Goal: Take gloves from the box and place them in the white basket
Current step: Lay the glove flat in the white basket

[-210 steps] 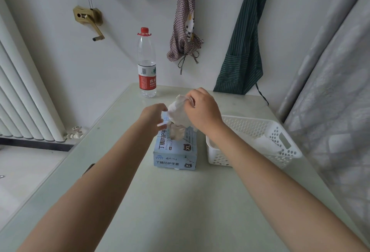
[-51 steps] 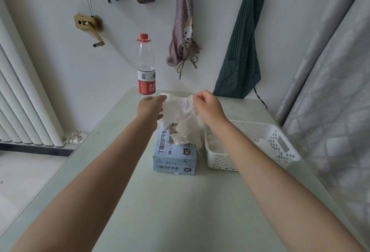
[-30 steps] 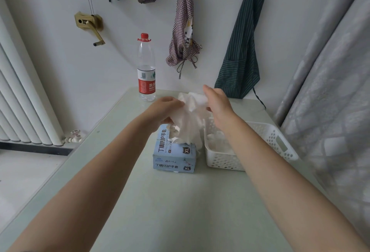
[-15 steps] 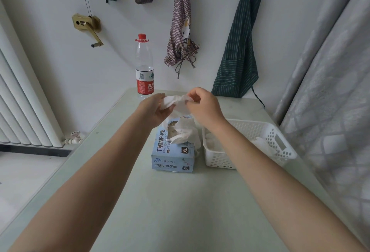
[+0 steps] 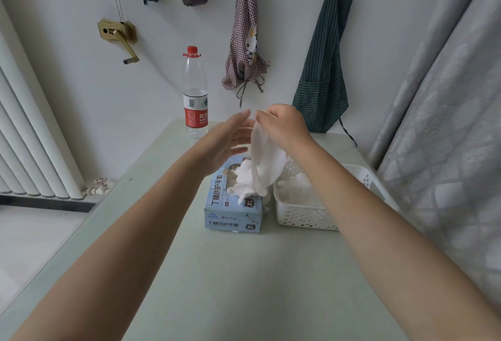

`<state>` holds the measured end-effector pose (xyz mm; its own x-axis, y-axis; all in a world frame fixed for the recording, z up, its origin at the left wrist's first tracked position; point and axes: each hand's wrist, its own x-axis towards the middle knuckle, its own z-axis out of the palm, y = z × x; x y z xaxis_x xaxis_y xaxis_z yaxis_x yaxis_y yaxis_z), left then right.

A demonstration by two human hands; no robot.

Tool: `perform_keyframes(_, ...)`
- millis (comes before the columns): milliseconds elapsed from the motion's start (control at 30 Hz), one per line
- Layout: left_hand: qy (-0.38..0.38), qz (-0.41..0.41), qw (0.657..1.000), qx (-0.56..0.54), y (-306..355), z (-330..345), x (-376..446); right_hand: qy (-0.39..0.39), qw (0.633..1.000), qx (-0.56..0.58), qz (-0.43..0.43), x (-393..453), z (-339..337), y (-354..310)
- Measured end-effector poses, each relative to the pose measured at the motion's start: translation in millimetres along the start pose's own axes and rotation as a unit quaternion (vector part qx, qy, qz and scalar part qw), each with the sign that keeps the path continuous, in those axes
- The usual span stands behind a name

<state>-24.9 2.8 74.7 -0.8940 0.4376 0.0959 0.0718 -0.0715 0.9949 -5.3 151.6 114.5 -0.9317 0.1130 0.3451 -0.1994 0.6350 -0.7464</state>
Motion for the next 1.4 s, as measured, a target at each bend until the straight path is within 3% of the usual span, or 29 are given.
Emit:
perform_keyframes(100,-0.032,0.012,0.999,0.037,-1.7,6.4,1.4,0.017,1.000,0.004,-0.005,1.7,-3.1,-1.3)
perform_keyframes(233,0.053,-0.006,0.997,0.047,-0.8,14.7,-2.4,0.061,0.997,0.040,-0.022,4.3,-13.5,0.9)
perform_keyframes(333,0.099,-0.019,0.995,-0.006,1.3,18.1,-2.1,0.064,0.996,0.061,-0.020,7.1,-24.3,5.1)
perform_keyframes(533,0.145,-0.020,0.989,-0.017,6.3,17.2,5.9,-0.035,0.994,0.049,0.093,8.5,-37.0,11.9)
perform_keyframes(667,0.157,-0.049,0.986,0.029,3.5,16.4,12.6,-0.018,0.990,0.062,0.122,12.3,-37.6,24.9)
perform_keyframes(867,0.051,-0.180,0.982,0.015,-19.8,15.5,13.2,-0.003,0.976,0.107,0.192,13.8,-37.9,56.7)
perform_keyframes(1100,0.138,-0.146,0.979,-0.044,-19.5,16.7,45.4,-0.019,0.929,0.241,0.282,24.8,-45.6,87.6)
perform_keyframes(1233,0.165,-0.095,0.976,0.101,-17.1,39.3,70.4,0.008,0.933,0.203,0.298,19.2,-52.8,128.0)
perform_keyframes(1400,0.149,-0.077,0.916,0.363,-51.9,78.8,99.9,0.042,0.960,0.066,0.268,3.7,-58.3,188.5)
